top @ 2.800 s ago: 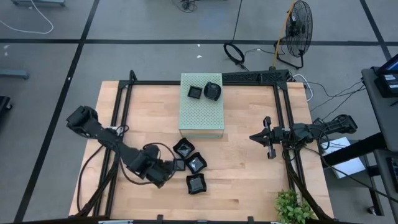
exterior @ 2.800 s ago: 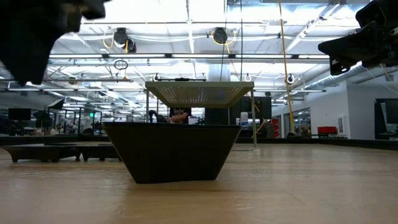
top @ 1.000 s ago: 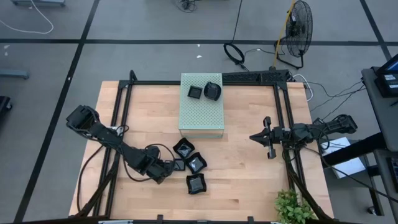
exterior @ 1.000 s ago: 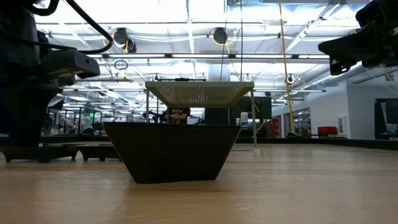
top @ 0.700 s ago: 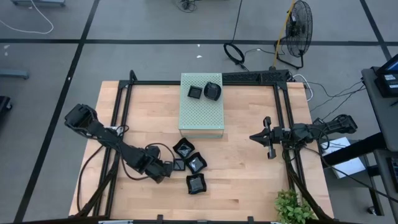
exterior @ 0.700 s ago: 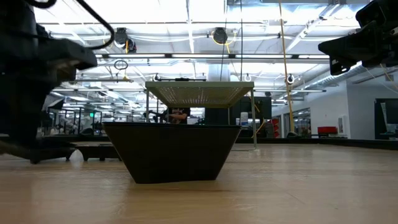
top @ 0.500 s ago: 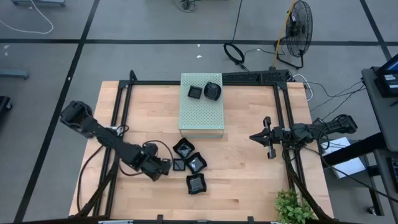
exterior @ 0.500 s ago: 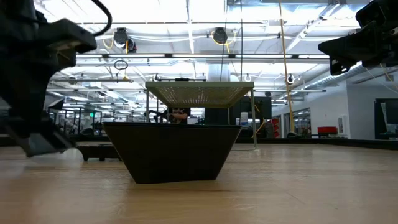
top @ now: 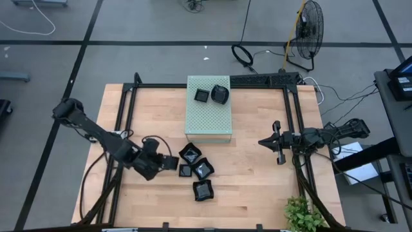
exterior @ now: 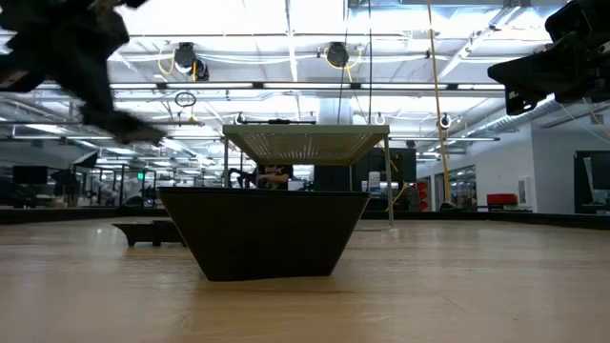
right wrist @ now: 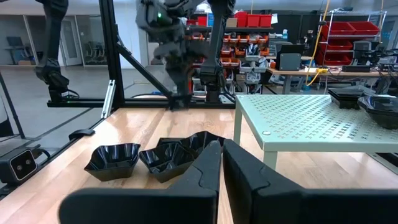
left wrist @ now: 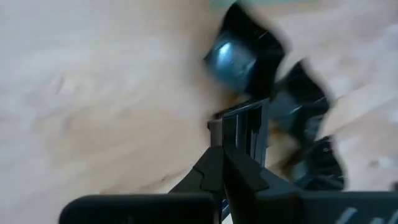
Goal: Pick & Place Mini shaped plates
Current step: Stack the black square plate on top of the other square plates on the shelf
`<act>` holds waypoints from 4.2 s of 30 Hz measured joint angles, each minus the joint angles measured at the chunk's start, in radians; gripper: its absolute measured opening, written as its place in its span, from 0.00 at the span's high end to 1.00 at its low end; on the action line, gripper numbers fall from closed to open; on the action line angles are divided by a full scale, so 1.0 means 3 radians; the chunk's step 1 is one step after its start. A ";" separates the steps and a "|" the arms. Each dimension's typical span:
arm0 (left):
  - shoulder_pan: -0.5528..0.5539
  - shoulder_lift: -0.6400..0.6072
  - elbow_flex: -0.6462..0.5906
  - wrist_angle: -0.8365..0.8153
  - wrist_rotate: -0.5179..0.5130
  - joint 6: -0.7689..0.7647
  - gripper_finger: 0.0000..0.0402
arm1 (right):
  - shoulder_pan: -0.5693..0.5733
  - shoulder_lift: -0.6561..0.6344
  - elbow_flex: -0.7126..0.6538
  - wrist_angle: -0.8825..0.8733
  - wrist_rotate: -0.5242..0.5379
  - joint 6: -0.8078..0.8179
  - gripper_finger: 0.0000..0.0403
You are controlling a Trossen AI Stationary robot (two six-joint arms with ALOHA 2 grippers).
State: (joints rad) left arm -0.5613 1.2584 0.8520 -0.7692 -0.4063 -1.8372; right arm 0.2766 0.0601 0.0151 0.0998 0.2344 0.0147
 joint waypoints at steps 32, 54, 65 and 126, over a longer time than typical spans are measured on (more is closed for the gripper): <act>0.2920 -0.0545 0.0000 0.2410 0.0455 0.3316 0.99 | 0.0000 0.0001 0.0000 0.0000 0.0000 0.0001 0.98; 0.3449 0.0559 0.0024 0.3193 0.1069 0.3360 0.98 | -0.0001 0.0001 0.0000 0.0000 0.0000 0.0001 0.98; 0.3465 0.0638 0.0025 0.3181 0.1003 0.3506 0.98 | -0.0001 0.0001 0.0001 0.0000 0.0000 0.0000 0.98; 0.0357 0.1140 0.0024 0.0947 0.0608 0.0757 0.79 | 0.0000 0.0001 0.0000 0.0000 0.0000 0.0000 0.98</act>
State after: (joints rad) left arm -0.4542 1.6005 0.8593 -0.4851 -0.2238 -1.6100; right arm 0.2768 0.0605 0.0151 0.0998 0.2344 0.0147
